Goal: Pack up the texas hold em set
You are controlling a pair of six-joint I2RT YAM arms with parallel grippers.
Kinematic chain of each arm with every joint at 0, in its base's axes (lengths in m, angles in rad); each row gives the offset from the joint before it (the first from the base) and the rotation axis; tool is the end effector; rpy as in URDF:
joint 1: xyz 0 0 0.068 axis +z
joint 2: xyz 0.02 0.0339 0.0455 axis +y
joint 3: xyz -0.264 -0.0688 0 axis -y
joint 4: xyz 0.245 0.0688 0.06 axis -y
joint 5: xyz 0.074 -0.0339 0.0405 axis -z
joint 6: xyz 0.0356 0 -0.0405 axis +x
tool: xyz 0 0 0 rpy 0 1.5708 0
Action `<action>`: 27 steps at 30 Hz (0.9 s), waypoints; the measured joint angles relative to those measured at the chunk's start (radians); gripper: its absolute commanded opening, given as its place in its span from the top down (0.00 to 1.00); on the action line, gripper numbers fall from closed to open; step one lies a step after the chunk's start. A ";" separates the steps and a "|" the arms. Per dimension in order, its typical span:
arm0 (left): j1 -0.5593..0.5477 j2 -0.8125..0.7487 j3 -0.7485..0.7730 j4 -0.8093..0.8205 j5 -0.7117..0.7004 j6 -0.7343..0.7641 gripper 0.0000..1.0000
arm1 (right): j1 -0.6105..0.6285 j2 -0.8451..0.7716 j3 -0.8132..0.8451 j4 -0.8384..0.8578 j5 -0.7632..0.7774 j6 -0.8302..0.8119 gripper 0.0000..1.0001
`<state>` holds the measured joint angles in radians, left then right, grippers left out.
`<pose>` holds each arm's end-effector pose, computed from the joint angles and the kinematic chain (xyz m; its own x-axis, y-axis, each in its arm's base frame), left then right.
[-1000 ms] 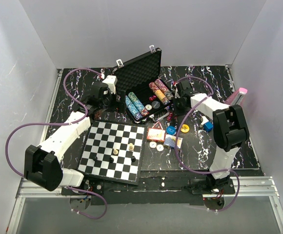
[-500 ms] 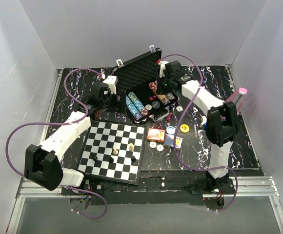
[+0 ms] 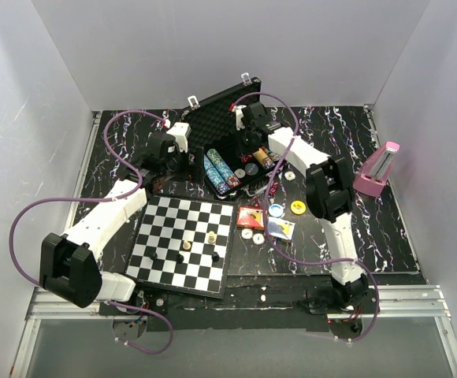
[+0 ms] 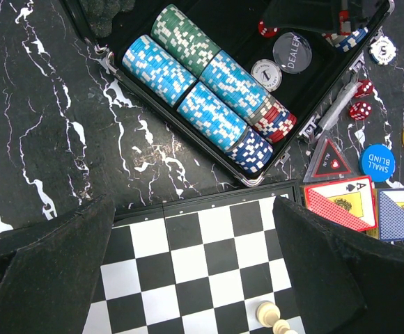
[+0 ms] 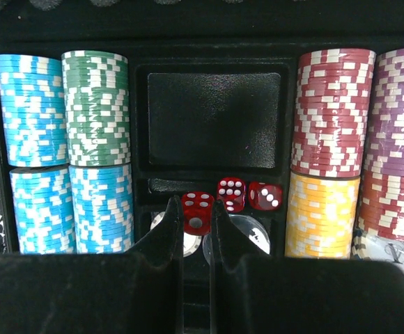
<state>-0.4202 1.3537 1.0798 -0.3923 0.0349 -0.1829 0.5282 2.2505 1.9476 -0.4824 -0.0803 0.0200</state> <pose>0.2747 -0.1241 0.2951 -0.6335 0.0840 -0.7691 0.3229 0.9321 -0.1642 0.4435 0.2621 0.2256 -0.6216 -0.3396 -0.7059 -0.5390 0.8393 0.0708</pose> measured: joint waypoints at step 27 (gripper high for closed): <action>0.000 0.000 0.000 0.000 0.003 0.000 0.02 | 0.045 0.142 0.186 -0.152 0.056 -0.055 0.99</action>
<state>-0.4198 1.3540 1.0798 -0.3927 0.0380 -0.1829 0.5732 2.3924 2.1338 -0.6342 -0.0246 -0.0349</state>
